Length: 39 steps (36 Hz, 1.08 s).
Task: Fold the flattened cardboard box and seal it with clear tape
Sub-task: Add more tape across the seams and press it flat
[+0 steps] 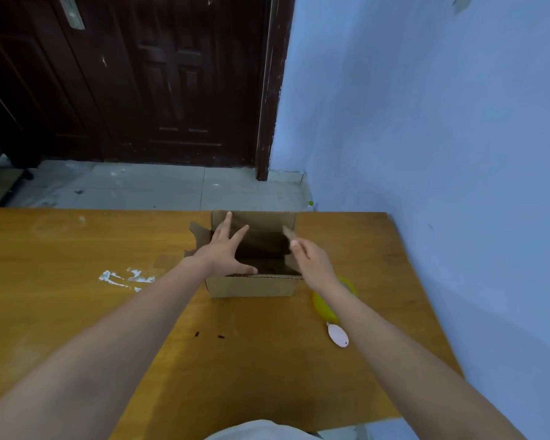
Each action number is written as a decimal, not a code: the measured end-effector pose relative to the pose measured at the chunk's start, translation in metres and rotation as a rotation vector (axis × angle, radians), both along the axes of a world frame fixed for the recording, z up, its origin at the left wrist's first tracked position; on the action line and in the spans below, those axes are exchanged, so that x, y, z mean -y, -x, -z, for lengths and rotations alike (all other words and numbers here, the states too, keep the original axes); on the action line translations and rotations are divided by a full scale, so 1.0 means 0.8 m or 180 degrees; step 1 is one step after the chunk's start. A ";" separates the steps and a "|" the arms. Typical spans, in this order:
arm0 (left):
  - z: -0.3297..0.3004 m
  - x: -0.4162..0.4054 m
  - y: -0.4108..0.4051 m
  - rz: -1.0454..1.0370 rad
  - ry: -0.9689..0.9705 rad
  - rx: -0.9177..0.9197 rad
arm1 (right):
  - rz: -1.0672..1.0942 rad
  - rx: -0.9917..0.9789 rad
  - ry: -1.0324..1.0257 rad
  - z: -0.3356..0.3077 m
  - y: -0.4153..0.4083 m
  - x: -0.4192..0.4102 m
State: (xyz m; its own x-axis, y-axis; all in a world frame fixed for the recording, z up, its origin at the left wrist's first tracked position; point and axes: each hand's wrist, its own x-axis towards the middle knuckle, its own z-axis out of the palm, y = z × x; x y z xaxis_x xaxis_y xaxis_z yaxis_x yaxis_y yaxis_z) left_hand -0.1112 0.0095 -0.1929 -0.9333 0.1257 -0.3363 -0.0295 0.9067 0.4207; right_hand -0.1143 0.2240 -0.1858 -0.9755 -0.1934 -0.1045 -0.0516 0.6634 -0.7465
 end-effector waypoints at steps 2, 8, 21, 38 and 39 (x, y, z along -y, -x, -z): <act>0.001 0.000 -0.001 -0.0007 0.0072 -0.0032 | -0.0324 0.0093 -0.0277 0.001 0.000 0.011; -0.020 0.011 -0.008 -0.0319 0.0028 -0.0871 | -0.0393 0.0117 -0.0226 0.011 0.010 0.027; -0.007 0.065 -0.039 -0.1525 -0.0811 -0.0508 | -0.0627 0.0196 -0.0478 0.008 0.019 0.005; 0.000 0.045 -0.050 -0.1438 -0.1150 -0.0651 | -0.1235 0.0449 -0.1214 0.003 0.017 0.024; 0.000 0.042 -0.051 -0.1438 -0.1180 -0.0648 | -0.1238 0.0466 -0.1238 0.004 0.019 0.025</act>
State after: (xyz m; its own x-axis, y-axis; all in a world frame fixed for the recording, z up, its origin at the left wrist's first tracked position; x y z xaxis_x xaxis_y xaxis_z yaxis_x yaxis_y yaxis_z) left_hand -0.0701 -0.0245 -0.1927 -0.9624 -0.2227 -0.1556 -0.2626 0.6158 0.7429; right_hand -0.1292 0.2040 -0.1893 -0.8102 -0.4558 -0.3686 -0.2615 0.8437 -0.4687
